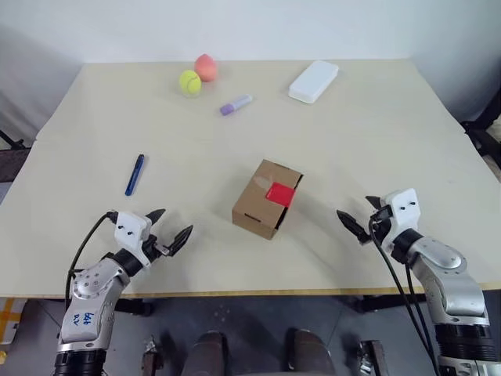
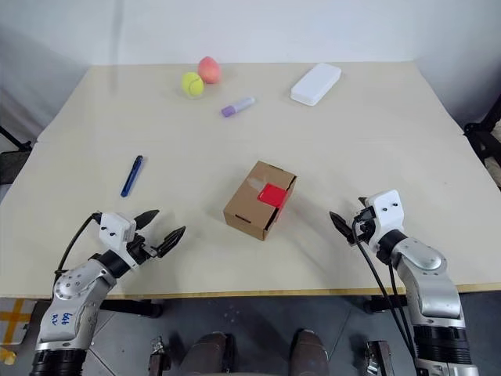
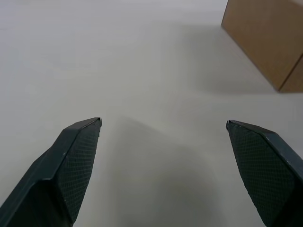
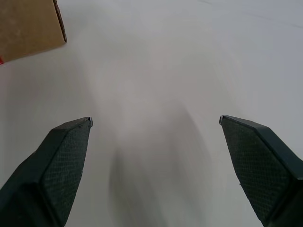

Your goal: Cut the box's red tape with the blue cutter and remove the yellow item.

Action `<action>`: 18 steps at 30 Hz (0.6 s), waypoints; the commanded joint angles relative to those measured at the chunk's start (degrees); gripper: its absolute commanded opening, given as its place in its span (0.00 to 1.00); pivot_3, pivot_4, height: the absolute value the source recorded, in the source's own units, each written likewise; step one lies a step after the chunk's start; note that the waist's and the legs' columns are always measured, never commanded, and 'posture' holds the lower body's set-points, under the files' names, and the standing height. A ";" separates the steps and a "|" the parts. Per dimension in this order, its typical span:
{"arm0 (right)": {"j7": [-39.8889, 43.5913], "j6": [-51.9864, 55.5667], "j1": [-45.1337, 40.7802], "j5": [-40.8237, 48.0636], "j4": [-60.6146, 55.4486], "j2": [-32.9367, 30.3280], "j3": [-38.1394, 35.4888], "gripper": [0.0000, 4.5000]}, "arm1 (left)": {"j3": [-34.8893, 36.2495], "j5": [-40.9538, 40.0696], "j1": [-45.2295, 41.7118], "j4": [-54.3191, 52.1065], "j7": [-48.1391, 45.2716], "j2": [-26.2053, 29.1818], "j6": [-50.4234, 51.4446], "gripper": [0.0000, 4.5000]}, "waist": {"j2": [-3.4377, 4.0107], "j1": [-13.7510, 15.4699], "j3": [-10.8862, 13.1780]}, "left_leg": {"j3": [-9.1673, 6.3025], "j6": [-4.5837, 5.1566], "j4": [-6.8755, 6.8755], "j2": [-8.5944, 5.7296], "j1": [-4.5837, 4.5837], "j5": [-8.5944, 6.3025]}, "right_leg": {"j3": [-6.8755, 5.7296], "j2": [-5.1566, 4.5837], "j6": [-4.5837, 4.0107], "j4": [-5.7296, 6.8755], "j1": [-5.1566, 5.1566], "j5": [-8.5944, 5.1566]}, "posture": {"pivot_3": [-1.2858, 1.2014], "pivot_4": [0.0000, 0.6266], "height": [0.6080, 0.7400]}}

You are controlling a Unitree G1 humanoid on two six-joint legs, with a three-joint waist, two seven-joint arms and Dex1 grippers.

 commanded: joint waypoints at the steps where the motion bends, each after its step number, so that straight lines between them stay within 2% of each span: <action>1: -0.17 -1.49 0.23 0.58 -0.80 -0.40 -1.63 1.00 | -0.29 0.45 -0.92 0.45 0.46 -0.30 -1.28 0.99 | 0.00 0.00 0.00 | 0.00 0.00 0.00 0.00 0.00 0.00 | 0.00 0.00 0.00 0.00 0.00 0.00 | 0.52 0.24 1.00; 7: -3.46 3.23 0.13 -1.48 -2.05 -1.48 -1.01 1.00 | -1.31 1.51 -2.25 1.43 2.92 -0.43 2.19 0.99 | 0.00 0.01 0.00 | 0.02 0.00 0.01 0.00 0.01 -0.01 | 0.02 0.01 0.00 0.02 0.00 0.00 | 0.52 0.24 1.00; 9: -3.98 5.59 -0.44 -2.28 -2.44 -2.12 -0.04 1.00 | -2.11 0.78 -2.30 2.06 -0.36 -0.03 -0.36 0.99 | 0.00 0.03 0.00 | 0.03 0.01 0.02 0.00 0.01 -0.01 | 0.03 0.01 0.01 0.02 0.00 0.00 | 0.52 0.24 1.00; 11: -3.52 6.33 -1.01 -2.08 -2.62 -2.44 0.37 1.00 | -2.80 1.10 -2.47 3.40 -2.33 0.34 -2.29 0.91 | 0.00 0.03 0.00 | 0.04 0.00 0.02 0.01 0.01 -0.01 | 0.04 0.01 0.00 0.01 -0.01 0.00 | 0.52 0.24 1.00; 14: -3.80 7.33 -2.73 -2.64 -2.12 -2.72 0.65 0.86 | -2.56 -1.87 -2.88 3.65 -4.95 0.04 -0.49 0.73 | 0.00 -0.06 0.00 | 0.06 0.00 0.02 0.04 0.03 -0.01 | 0.07 0.05 0.00 0.01 -0.02 0.01 | 0.52 0.24 1.00; 18: -1.63 8.06 -6.79 -2.19 -1.10 -3.43 1.72 0.57 | -2.49 -5.25 -1.95 2.54 -9.14 1.86 4.21 0.46 | 0.00 -0.24 0.00 | 0.12 0.01 0.03 0.05 0.03 -0.02 | 0.14 0.06 0.00 0.04 -0.05 0.01 | 0.52 0.24 1.00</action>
